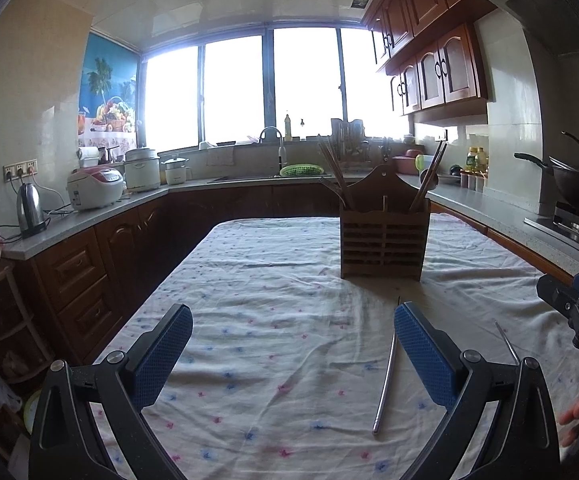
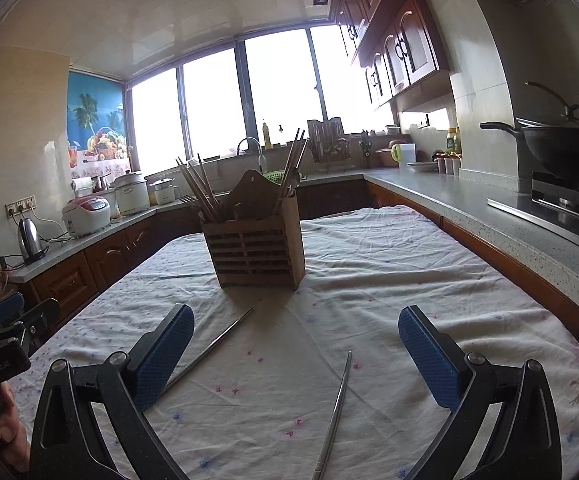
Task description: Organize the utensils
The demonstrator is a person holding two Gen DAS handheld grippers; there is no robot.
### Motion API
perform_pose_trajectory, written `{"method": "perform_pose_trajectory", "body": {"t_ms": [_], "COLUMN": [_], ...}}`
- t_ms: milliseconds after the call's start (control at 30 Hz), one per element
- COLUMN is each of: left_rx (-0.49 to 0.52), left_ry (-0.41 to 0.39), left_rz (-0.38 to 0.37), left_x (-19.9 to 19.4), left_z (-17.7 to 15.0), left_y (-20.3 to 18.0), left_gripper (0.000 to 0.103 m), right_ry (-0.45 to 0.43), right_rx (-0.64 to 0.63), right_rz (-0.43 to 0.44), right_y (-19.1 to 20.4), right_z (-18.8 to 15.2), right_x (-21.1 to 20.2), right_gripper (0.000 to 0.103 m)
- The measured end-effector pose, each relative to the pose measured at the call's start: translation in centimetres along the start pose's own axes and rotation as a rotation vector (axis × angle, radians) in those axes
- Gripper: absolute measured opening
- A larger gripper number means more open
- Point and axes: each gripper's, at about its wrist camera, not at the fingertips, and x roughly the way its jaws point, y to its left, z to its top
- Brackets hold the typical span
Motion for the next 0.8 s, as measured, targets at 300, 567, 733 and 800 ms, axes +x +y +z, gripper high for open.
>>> {"method": "perform_pose_trajectory", "body": {"t_ms": [300, 567, 733, 800], "left_rx": [-0.024, -0.044, -0.046, -0.044], "left_ry": [0.013, 0.023, 0.025, 0.026], "left_rz": [0.005, 0.005, 0.006, 0.006], "left_x": [0.6, 0.7, 0.7, 0.6], "left_z": [-0.4, -0.2, -0.2, -0.3], "left_y": [0.8, 1.4, 1.5, 1.4], "left_gripper": [0.102, 0.102, 0.102, 0.102], "right_ry": [-0.005, 0.064, 0.074, 0.083], "right_rx": [-0.069, -0.021, -0.017, -0.016], "right_rz": [-0.027, -0.044, -0.048, -0.046], "right_y": [1.1, 0.2, 0.3, 0.3], "right_z": [-0.5, -0.5, -0.5, -0.6], "right_x": [0.0, 1.4, 1.4, 1.6], "right_gripper": [0.103, 0.103, 0.103, 0.103]}}
